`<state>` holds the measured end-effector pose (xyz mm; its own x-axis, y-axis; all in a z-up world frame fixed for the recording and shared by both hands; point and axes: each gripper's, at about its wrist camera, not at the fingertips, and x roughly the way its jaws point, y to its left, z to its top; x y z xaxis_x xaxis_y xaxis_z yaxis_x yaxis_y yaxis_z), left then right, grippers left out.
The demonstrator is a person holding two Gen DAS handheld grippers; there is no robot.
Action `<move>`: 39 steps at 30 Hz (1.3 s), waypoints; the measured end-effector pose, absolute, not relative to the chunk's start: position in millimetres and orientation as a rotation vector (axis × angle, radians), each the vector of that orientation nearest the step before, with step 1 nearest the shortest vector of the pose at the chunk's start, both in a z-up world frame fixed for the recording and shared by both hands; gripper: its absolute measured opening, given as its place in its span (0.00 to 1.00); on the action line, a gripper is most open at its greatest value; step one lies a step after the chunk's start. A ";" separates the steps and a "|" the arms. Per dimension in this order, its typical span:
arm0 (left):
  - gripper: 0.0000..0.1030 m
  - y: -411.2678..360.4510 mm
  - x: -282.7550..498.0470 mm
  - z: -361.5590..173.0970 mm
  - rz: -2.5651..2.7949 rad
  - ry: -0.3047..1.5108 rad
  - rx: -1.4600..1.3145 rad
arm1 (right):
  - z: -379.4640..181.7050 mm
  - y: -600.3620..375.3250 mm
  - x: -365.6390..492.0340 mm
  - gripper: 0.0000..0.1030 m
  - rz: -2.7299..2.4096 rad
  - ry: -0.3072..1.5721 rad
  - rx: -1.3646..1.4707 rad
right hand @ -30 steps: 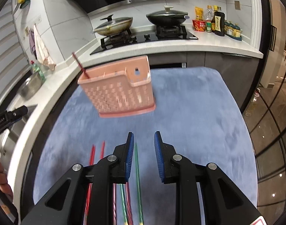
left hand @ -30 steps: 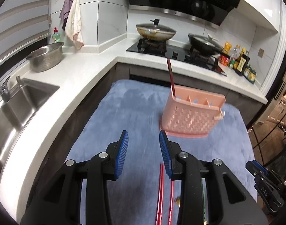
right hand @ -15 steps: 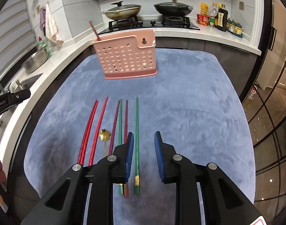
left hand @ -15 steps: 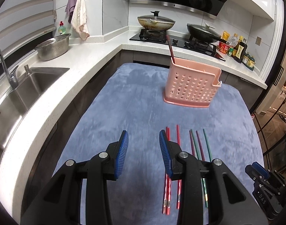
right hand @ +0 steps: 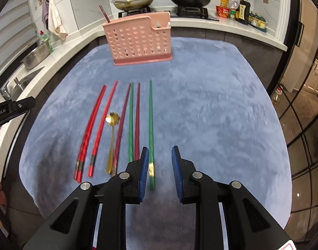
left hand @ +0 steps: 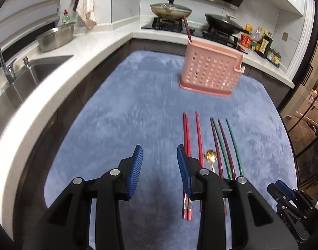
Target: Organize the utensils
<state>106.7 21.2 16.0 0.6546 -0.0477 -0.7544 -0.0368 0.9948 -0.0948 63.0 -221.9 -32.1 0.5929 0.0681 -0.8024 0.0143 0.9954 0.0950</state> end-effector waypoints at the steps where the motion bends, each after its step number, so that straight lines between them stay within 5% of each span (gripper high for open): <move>1: 0.32 21.4 105.6 13.3 -0.009 0.862 -0.102 | -36.2 -222.1 60.8 0.22 0.027 0.944 0.097; 26: 0.32 11.9 88.3 -48.1 -0.074 0.995 -0.047 | -85.5 -205.6 66.8 0.22 0.007 1.008 0.122; 39: 0.40 0.8 85.0 -65.5 -0.113 1.033 -0.038 | -96.4 -209.8 66.7 0.07 0.008 1.023 0.139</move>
